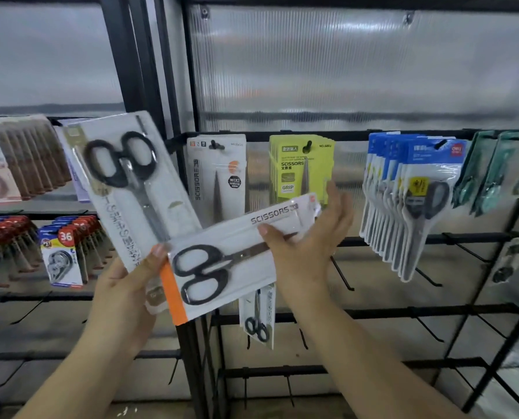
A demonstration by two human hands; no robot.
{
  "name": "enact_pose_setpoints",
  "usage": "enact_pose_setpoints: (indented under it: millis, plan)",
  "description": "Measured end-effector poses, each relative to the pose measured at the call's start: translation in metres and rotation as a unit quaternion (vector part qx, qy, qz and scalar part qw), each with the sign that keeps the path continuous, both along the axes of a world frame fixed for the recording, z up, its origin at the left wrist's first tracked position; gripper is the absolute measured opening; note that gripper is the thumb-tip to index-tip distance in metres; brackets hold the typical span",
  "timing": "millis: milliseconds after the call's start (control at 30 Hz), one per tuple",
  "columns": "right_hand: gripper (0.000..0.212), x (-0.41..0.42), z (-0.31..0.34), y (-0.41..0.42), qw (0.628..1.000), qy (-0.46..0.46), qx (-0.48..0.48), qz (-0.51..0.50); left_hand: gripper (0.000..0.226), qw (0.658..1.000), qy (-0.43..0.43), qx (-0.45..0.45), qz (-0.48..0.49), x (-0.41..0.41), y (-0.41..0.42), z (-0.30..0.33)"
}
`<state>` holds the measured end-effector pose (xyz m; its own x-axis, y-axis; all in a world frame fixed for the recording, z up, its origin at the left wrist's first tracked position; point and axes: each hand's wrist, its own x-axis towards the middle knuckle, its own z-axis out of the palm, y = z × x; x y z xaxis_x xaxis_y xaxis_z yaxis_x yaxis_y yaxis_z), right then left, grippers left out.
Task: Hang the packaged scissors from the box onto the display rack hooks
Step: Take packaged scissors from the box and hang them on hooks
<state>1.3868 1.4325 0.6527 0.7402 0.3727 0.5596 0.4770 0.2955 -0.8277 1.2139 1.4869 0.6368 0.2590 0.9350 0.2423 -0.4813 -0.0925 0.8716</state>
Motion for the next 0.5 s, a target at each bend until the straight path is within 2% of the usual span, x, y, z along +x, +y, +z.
enact_pose_setpoints:
  millis: [100,200,267,333,400,500]
  plan:
    - [0.097,-0.002,-0.002,0.0,0.992,0.119,0.021,0.041,0.022,0.999,-0.024,-0.017,0.03,-0.005,0.002,-0.001]
    - [0.077,-0.006,-0.005,-0.007,0.952,0.251,0.116,0.129,0.02,0.997,-0.046,-0.012,0.055,-0.008,0.004,0.002]
    - [0.058,-0.011,-0.01,-0.014,0.937,0.306,0.104,0.135,0.019,0.996,-0.062,-0.005,0.064,-0.01,0.005,0.004]
    - [0.048,-0.016,-0.018,-0.017,0.907,0.364,0.066,0.2,0.019,0.995,-0.062,-0.007,0.072,-0.009,0.003,0.002]
    - [0.042,-0.02,-0.02,-0.015,0.882,0.388,0.032,0.265,0.02,0.996,-0.051,-0.011,0.068,-0.008,0.002,-0.002]
    - [0.045,-0.02,-0.013,-0.011,0.878,0.38,0.032,0.289,0.021,0.997,-0.025,-0.019,0.065,-0.009,-0.001,-0.003]
